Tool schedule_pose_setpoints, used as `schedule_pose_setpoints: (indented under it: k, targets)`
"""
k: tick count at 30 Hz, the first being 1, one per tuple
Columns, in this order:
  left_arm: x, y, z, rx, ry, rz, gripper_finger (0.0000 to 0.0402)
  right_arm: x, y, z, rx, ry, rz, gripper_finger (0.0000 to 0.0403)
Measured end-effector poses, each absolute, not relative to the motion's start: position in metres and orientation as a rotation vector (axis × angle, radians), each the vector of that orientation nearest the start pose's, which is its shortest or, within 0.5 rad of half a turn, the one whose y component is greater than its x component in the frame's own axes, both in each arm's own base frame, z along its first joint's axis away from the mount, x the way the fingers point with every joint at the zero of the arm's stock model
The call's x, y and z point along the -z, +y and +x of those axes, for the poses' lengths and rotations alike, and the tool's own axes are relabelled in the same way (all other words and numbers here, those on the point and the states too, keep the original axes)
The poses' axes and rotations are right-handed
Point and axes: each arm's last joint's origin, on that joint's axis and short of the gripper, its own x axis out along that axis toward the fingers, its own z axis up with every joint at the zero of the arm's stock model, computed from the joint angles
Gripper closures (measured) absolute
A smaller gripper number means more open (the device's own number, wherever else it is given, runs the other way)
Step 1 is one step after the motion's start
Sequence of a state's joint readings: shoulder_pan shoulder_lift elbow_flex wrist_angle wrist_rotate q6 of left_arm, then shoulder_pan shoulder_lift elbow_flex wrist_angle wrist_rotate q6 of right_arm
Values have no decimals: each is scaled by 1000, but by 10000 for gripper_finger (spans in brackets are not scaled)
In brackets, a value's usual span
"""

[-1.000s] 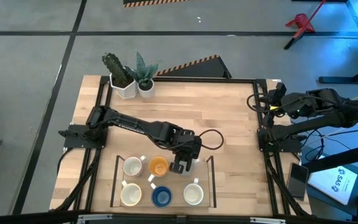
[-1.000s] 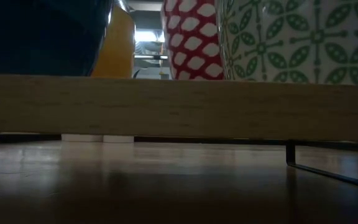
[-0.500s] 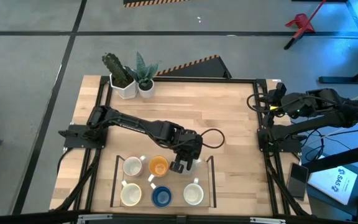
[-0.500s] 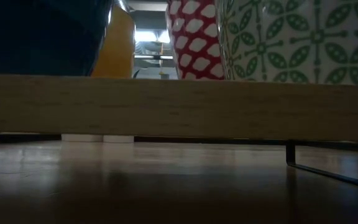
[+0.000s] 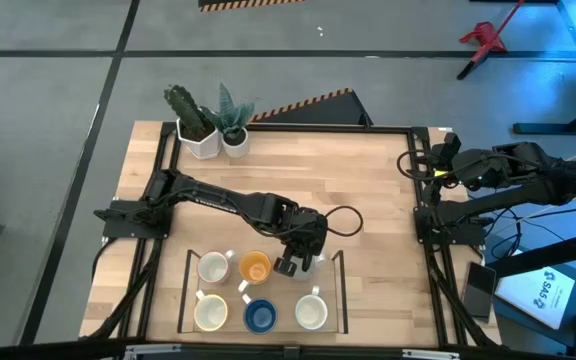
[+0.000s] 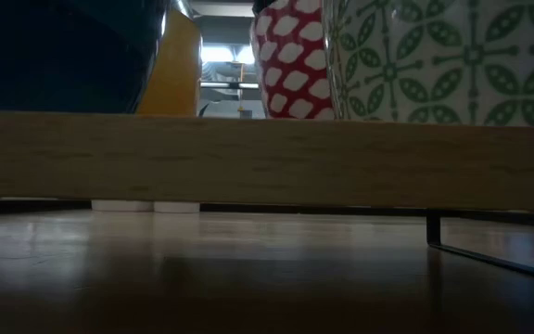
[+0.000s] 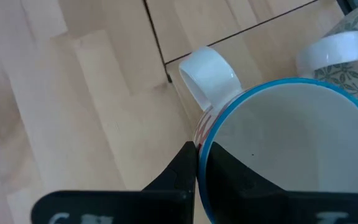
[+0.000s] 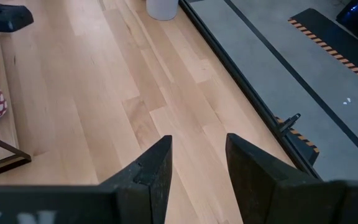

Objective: Place coffee mugs
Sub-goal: Put the red patterned cup on the shelf

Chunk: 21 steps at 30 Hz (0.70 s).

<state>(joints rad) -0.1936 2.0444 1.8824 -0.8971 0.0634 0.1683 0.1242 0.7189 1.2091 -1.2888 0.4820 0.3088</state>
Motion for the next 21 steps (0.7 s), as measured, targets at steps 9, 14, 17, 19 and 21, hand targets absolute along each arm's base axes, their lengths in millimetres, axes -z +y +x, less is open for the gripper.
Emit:
schedule_pose_setpoints:
  k: [9,14,17,19,21]
  targets:
    - [-266,-87,435,345,1045,200,387,-379,-4,75,451,704,51,265]
    - [-266,-86,435,342,1045,203,387,-379,-4,75,451,704,51,265]
    - [-266,-87,435,348,1044,200,384,-379,-4,75,451,706,50,265]
    - [-267,-88,435,346,1039,205,365,-379,-4,75,451,706,50,265]
    - [-267,-89,436,344,1026,207,338,-379,-4,75,451,706,50,265]
